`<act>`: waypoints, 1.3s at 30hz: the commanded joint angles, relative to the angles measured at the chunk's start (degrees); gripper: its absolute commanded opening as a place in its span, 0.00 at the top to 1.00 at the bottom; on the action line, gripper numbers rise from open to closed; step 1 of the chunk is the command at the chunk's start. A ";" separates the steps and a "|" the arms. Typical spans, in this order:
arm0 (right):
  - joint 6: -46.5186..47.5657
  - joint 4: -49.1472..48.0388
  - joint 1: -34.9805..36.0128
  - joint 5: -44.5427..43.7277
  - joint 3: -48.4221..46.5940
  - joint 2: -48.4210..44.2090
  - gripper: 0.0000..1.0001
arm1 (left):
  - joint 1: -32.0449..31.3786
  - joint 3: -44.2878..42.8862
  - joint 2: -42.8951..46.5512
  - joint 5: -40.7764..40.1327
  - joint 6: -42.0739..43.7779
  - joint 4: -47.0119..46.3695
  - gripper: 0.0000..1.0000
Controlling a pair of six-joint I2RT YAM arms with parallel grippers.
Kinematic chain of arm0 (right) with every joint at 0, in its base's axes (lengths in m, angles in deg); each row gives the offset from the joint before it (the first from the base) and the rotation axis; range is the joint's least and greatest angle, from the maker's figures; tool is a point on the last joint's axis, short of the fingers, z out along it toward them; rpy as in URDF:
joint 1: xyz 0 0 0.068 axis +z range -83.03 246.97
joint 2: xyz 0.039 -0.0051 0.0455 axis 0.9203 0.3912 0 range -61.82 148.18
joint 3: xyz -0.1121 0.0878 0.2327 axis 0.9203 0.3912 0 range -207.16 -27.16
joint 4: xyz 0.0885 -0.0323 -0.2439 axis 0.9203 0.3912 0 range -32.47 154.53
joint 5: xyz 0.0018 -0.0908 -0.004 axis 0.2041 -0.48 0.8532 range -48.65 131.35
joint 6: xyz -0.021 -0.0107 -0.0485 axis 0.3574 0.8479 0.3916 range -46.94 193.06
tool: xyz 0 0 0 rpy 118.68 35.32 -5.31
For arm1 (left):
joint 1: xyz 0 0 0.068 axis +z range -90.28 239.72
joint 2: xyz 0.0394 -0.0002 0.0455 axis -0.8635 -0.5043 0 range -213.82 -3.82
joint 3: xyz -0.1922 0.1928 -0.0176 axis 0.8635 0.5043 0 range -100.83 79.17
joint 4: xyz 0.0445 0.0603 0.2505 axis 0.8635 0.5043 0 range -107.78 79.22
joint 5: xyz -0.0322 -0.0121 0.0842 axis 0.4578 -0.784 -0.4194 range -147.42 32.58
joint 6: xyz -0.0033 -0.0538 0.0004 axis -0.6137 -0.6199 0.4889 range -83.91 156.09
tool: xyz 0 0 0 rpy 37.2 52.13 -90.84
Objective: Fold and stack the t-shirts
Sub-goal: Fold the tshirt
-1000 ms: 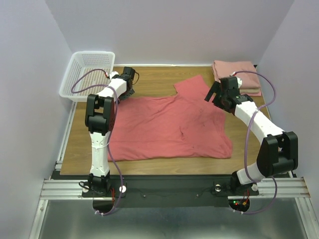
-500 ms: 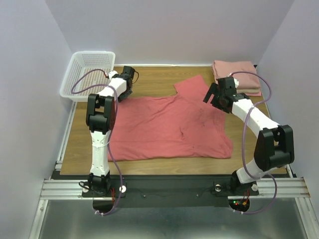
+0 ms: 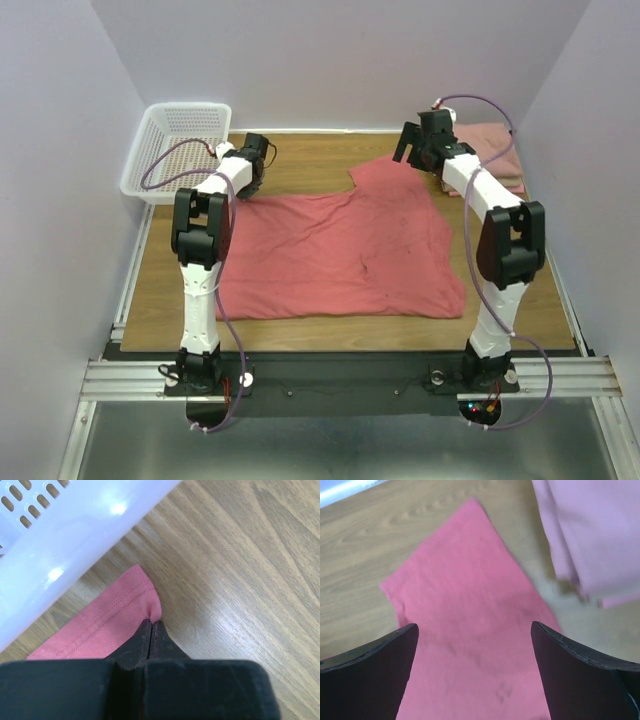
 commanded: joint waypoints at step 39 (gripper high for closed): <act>18.53 -5.87 0.64 -2.36 -40.75 40.51 0.76 | 0.32 6.00 4.81 2.98 1.25 -0.51 1.00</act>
